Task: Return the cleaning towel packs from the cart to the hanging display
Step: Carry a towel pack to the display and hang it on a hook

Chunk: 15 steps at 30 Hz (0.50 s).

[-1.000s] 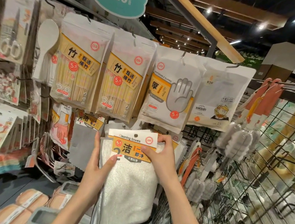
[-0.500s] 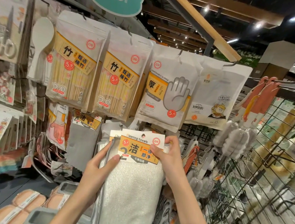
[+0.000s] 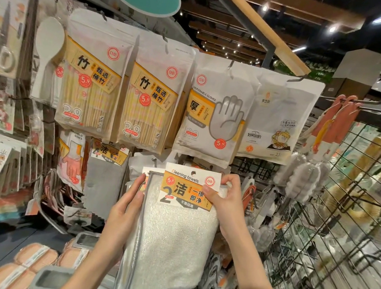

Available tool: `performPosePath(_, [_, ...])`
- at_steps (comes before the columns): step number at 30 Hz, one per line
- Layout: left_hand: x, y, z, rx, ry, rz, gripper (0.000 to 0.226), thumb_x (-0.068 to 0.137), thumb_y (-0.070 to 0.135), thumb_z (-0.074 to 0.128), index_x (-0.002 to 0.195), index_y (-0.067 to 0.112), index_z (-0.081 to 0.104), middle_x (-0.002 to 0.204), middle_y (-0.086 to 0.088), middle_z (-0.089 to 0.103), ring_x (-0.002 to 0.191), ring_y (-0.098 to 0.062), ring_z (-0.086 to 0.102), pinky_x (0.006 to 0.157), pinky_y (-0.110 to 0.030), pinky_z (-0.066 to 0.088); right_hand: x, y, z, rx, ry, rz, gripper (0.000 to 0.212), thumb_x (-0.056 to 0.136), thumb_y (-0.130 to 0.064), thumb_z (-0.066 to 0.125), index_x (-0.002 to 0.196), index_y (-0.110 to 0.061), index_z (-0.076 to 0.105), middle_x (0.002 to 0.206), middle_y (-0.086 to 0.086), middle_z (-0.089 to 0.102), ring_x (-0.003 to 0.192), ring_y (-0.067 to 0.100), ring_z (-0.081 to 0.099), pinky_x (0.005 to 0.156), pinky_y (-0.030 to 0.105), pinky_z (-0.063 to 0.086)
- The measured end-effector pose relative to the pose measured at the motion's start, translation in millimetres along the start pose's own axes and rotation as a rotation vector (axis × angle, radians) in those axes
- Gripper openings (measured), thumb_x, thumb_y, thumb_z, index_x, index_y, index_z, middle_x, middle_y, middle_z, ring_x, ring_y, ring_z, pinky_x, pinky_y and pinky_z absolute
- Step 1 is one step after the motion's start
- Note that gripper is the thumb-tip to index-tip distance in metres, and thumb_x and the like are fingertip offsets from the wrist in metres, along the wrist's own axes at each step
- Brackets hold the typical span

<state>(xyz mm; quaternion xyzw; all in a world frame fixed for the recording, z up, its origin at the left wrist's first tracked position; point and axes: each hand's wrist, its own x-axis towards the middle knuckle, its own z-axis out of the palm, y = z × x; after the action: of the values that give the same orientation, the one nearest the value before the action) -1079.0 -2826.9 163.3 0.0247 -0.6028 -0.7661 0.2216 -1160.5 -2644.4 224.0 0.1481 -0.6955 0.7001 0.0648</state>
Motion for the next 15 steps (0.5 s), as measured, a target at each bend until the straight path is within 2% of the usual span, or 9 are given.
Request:
performPosePath(2, [-1, -1, -2, 0.028, -0.003, 0.007, 0.039, 0.092, 0.033, 0.055, 0.123, 0.056, 0.052, 0.129, 0.032, 0.052, 0.125, 0.006, 0.044, 0.11, -0.036, 0.034, 2, 0, -4, 0.043, -0.017, 0.017, 0.035, 0.083, 0.001, 0.065, 0.085, -0.021, 0.037, 0.116, 0.025, 0.058, 0.1, 0.038, 0.064, 0.078, 0.045, 0.056])
performPosePath(5, [-2, -2, -4, 0.055, 0.008, 0.023, 0.044, 0.091, 0.027, 0.059, 0.122, 0.057, 0.052, 0.124, 0.039, 0.052, 0.12, 0.014, 0.043, 0.106, -0.032, 0.035, 5, 3, -7, 0.036, -0.008, 0.02, 0.035, 0.083, -0.001, 0.066, 0.087, -0.021, 0.038, 0.117, 0.022, 0.059, 0.099, 0.033, 0.065, 0.077, 0.039, 0.058])
performPosePath(9, [-1, -3, -6, 0.085, 0.039, 0.081, 0.045, 0.093, 0.019, 0.057, 0.122, 0.054, 0.052, 0.121, 0.043, 0.051, 0.113, 0.027, 0.041, 0.096, -0.017, 0.032, 6, 11, -14, -0.032, 0.102, -0.001, 0.033, 0.082, -0.004, 0.069, 0.087, -0.02, 0.041, 0.111, 0.012, 0.063, 0.091, 0.022, 0.068, 0.069, 0.028, 0.059])
performPosePath(11, [1, -4, -9, 0.077, 0.057, 0.094, 0.046, 0.094, 0.017, 0.057, 0.122, 0.052, 0.052, 0.121, 0.041, 0.052, 0.114, 0.025, 0.042, 0.091, -0.011, 0.031, 4, 17, -19, -0.033, 0.123, 0.005, 0.031, 0.082, -0.004, 0.069, 0.086, -0.019, 0.042, 0.111, 0.013, 0.063, 0.095, 0.025, 0.067, 0.074, 0.034, 0.059])
performPosePath(13, [3, -4, -12, 0.09, 0.063, 0.107, 0.046, 0.094, 0.015, 0.056, 0.123, 0.052, 0.052, 0.123, 0.04, 0.052, 0.117, 0.023, 0.042, 0.09, -0.007, 0.031, 4, 24, -24, -0.025, 0.108, 0.056, 0.029, 0.082, -0.003, 0.069, 0.088, -0.016, 0.044, 0.116, 0.015, 0.061, 0.104, 0.03, 0.063, 0.086, 0.045, 0.055])
performPosePath(15, [5, -4, -13, 0.113, 0.066, 0.123, 0.047, 0.094, 0.014, 0.055, 0.123, 0.051, 0.051, 0.123, 0.04, 0.052, 0.118, 0.023, 0.041, 0.089, -0.005, 0.032, 5, 31, -29, -0.05, 0.095, 0.099, 0.028, 0.082, -0.002, 0.067, 0.09, -0.016, 0.045, 0.119, 0.014, 0.059, 0.106, 0.029, 0.061, 0.087, 0.046, 0.053])
